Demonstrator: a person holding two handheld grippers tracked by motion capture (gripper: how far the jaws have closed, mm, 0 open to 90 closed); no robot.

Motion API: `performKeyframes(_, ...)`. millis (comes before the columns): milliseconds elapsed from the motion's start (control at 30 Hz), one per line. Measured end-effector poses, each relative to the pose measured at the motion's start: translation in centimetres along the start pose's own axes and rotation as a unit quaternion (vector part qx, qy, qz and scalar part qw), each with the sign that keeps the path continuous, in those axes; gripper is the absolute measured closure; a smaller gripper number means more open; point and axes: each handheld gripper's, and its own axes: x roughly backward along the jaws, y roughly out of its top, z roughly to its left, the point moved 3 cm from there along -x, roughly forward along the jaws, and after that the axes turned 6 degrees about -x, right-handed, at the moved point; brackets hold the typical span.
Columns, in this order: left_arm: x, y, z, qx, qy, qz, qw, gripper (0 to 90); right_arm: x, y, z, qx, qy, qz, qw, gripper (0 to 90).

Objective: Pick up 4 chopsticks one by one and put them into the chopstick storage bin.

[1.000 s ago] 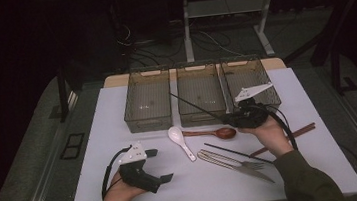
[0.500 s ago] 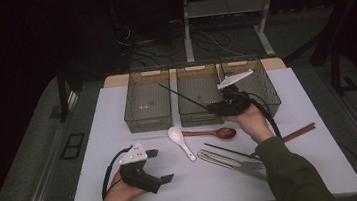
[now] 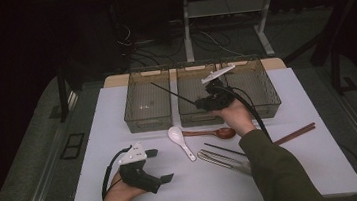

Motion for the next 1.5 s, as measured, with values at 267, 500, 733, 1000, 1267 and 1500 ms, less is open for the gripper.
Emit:
performKeyframes(267,0.0,0.0,-0.1,-0.006,-0.003,0.002,1.0000,0.0,-2.0,1.9,0.9,0.009,-0.013,0.013,0.9998,85.4)
performKeyframes(500,-0.1,0.1,-0.1,-0.004,-0.003,-0.001,1.0000,0.0,-4.6,3.5,1.7,0.014,-0.021,0.033,0.9991,85.4)
performKeyframes(733,-0.1,0.1,-0.1,-0.007,-0.003,-0.002,1.0000,0.0,-6.8,4.7,2.2,0.013,-0.032,0.039,0.9986,85.4)
performKeyframes(1000,-0.1,0.2,-0.1,-0.004,-0.005,-0.002,1.0000,0.0,-8.5,5.8,2.9,0.008,-0.040,0.038,0.9984,85.3)
performKeyframes(1267,-0.3,0.3,-0.2,-0.010,-0.009,-0.004,0.9999,0.0,-10.2,6.7,3.4,0.009,-0.050,0.042,0.9978,85.3)
performKeyframes(1500,-0.2,0.4,-0.2,-0.009,-0.010,-0.006,0.9999,0.0,-11.2,7.3,4.2,0.016,-0.059,0.037,0.9974,78.4)
